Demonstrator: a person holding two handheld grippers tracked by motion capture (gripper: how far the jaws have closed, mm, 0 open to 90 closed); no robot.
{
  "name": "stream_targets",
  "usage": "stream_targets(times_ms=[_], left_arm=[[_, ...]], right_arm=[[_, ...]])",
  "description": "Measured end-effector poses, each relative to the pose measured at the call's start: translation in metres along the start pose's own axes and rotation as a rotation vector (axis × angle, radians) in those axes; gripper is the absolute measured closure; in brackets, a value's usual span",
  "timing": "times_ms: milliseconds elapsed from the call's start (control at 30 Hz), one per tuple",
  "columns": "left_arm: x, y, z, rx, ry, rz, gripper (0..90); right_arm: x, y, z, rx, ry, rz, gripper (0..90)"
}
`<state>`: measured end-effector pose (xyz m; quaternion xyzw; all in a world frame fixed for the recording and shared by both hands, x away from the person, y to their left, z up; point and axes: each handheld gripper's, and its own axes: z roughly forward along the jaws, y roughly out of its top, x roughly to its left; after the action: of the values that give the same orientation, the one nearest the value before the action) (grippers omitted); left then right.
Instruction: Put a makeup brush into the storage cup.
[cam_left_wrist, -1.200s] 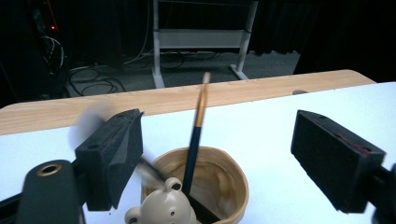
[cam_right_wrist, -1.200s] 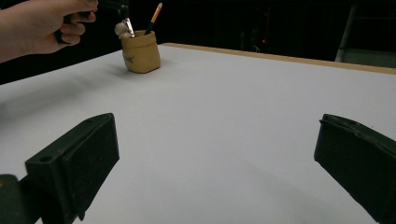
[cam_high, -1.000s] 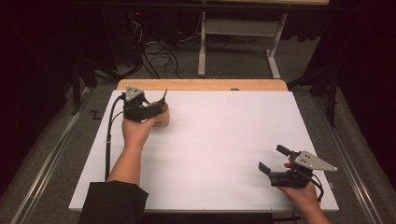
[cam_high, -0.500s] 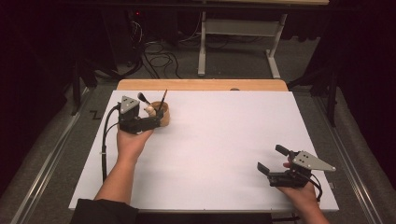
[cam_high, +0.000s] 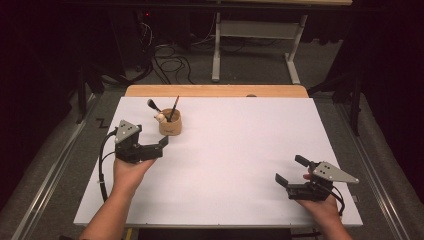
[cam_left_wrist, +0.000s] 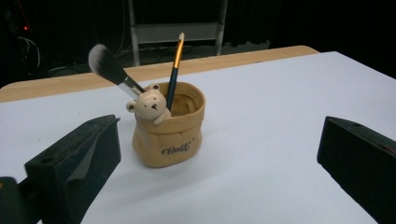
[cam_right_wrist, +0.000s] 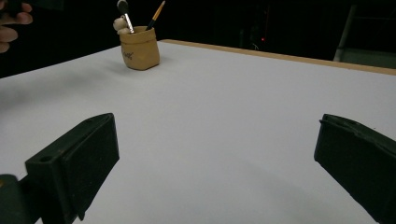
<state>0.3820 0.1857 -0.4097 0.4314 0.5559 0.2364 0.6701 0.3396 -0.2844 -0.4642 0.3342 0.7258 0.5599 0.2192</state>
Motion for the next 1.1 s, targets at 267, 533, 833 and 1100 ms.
stream_targets(times_ms=[267,533,833,1100], left_arm=[[-0.008,-0.013,-0.026,0.006,-0.020,-0.032,0.5],[-0.016,-0.048,-0.053,0.033,-0.073,-0.022,0.5],[-0.039,-0.085,-0.077,0.091,-0.209,0.013,0.5],[-0.017,-0.090,-0.064,0.121,-0.139,0.006,0.6]], right_arm=[[0.001,0.000,-0.001,0.000,-0.005,0.000,0.4],[0.001,-0.001,-0.001,0.006,0.001,0.000,0.4],[0.000,-0.005,0.005,0.032,-0.019,0.007,0.4],[0.004,-0.003,0.004,0.029,-0.022,-0.008,0.4]])
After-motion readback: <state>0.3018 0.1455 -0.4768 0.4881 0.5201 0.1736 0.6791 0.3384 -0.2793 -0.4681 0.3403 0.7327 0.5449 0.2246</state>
